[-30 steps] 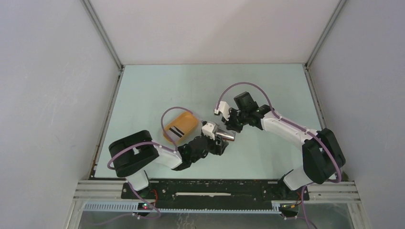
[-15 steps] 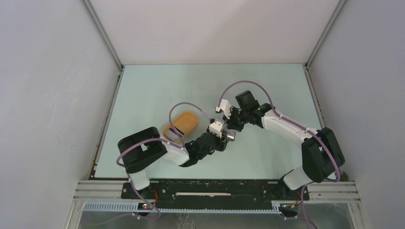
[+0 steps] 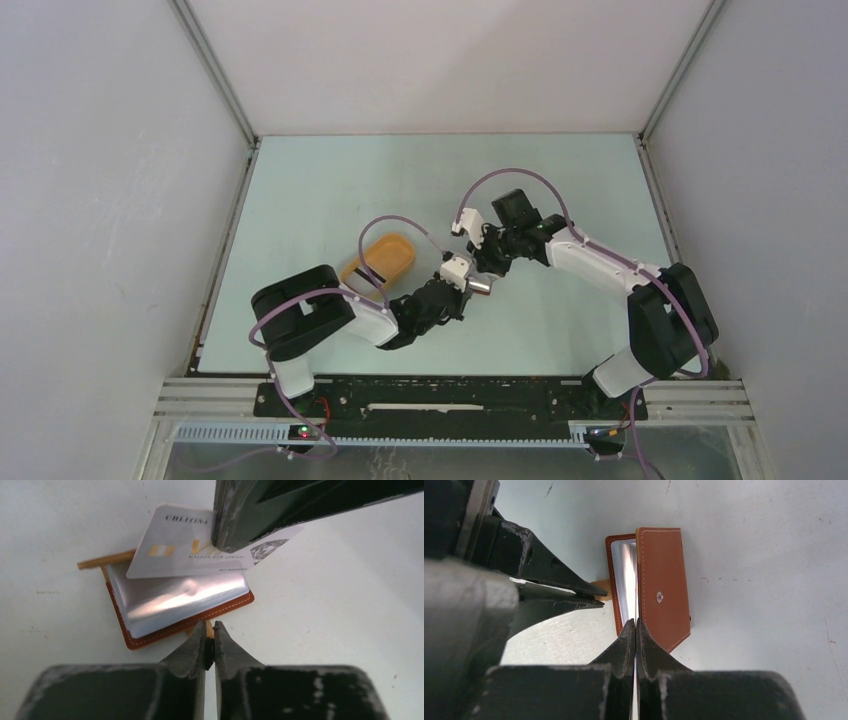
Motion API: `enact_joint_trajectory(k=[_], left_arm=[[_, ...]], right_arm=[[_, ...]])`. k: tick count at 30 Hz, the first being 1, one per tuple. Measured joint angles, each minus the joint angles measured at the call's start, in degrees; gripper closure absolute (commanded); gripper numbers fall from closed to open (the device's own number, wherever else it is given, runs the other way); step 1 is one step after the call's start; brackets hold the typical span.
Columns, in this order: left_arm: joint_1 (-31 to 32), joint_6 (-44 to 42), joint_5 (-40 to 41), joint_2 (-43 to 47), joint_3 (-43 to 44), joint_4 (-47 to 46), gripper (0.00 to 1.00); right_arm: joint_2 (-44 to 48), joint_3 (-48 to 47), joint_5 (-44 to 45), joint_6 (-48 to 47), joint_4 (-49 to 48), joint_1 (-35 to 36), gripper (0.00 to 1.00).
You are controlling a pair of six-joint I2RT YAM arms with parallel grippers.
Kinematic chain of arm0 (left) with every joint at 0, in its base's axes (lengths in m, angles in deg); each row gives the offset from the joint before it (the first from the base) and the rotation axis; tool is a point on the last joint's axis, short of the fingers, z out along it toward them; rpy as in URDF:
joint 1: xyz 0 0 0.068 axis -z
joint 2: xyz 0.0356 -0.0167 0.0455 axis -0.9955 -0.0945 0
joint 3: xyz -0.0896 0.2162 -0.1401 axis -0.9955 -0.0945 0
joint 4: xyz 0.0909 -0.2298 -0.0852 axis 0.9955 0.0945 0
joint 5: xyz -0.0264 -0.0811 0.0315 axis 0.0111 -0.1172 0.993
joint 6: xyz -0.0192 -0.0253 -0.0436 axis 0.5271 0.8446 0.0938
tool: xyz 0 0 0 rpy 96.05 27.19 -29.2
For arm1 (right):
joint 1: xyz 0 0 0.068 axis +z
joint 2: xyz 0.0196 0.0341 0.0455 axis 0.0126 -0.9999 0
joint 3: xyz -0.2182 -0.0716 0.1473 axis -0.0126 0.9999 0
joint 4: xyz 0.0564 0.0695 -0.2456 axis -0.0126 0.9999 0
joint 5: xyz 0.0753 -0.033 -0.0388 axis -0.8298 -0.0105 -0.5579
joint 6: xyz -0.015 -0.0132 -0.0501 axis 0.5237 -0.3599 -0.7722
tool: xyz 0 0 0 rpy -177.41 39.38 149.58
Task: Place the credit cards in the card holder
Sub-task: Open the card holder at the center of the board.
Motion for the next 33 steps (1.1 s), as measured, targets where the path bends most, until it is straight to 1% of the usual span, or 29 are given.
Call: enact_joint_trajectory(k=[1,4,7,13,15,22,28,33], left_arm=[[0.0,-0.1,-0.1,0.0,0.0,0.3,0.99],[0.0,-1.0,-0.4,0.5,0.0,1.8,1.00],[0.0,-2.6,-0.5,3.2,0.0,4.2,1.00],[0.0,-9.9,-3.1,14.1,0.0,10.1,1.00],[0.0,-13.8,-5.9,17.6,0.3,13.4,1.00],[-0.5,-22.2,-13.0,18.5,4.0,21.9,1.00],[-3.0,-27.3,-20.5,18.5,6.4,26.9,1.00],[-5.3,-33.2,-27.5,17.7,14.7,35.4,1.00]], right_arm=[[0.0,-0.1,0.0,0.2,0.0,0.0,1.00],[0.0,-0.3,0.0,0.6,0.0,-0.2,1.00],[0.0,-0.5,0.0,1.0,0.0,-0.7,1.00],[0.0,-1.4,0.1,2.3,0.0,-2.5,1.00],[0.0,-1.7,0.2,2.9,0.1,-3.4,1.00],[0.0,-2.3,-1.5,4.3,1.6,-6.1,1.00],[0.0,-2.8,-6.7,5.3,3.6,-8.9,1.00],[0.3,-3.0,-10.8,6.2,4.7,-10.7,1.00]])
